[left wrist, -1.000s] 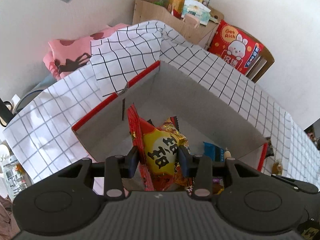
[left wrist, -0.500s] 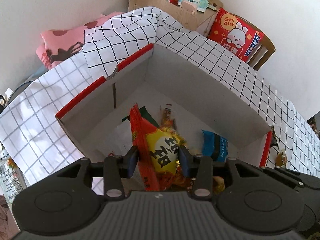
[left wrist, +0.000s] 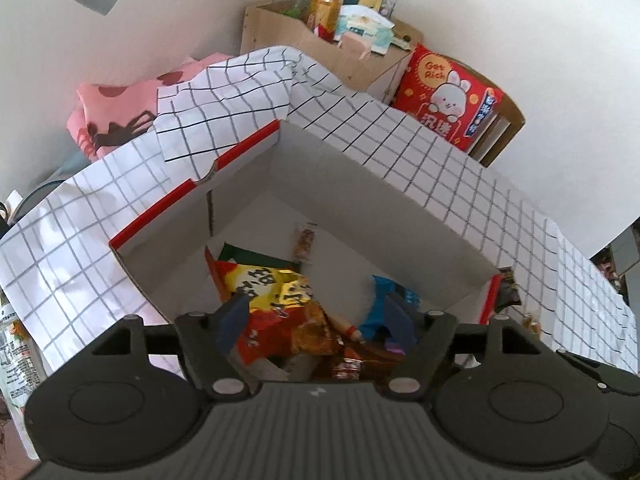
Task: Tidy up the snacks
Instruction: 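Move both tools back over the black packet and the clear pastry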
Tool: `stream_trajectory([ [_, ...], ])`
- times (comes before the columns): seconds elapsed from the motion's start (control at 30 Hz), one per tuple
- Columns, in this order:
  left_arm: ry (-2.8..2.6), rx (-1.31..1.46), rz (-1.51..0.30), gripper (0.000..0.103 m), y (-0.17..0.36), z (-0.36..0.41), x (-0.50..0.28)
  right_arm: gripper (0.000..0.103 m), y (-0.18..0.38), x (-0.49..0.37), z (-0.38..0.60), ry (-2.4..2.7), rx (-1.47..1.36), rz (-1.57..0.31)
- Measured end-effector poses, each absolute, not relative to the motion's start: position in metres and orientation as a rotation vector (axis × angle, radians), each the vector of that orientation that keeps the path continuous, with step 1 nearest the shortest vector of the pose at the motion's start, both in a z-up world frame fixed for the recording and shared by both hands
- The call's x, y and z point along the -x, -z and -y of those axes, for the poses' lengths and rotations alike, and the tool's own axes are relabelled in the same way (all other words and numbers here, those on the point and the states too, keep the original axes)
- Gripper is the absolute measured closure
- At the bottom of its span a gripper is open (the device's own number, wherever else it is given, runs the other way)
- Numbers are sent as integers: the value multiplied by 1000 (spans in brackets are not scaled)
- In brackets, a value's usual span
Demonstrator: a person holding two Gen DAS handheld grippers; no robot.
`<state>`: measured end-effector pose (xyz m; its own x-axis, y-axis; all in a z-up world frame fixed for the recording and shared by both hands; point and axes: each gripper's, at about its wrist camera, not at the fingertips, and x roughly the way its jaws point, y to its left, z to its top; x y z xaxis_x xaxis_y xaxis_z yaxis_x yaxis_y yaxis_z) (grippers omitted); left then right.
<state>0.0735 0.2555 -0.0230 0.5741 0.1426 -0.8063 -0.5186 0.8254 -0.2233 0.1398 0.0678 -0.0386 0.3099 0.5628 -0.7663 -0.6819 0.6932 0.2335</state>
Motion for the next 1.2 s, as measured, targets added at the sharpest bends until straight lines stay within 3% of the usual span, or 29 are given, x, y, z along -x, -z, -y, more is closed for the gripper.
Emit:
stream_trajectory([
  [0.1,-375,474,-862,22,17,-246,-72,43,31,-137,-57,-832,124,-940],
  [0.23,-334,467,-837,22,7,-228,-71,26,18,-131,-40,-832,107,-903],
  [0.53,-230,474,-808,12,-10,-178,-80,8,2,-123,17,-796,85,-858],
  [0.63,-193,491,-813,1,-11,-158,-87,6,-1,-125,41,-765,76,-837],
  [1.2,-148,449,-893,1,18,-53,-173,3,27,-172,146,-571,64,-838],
])
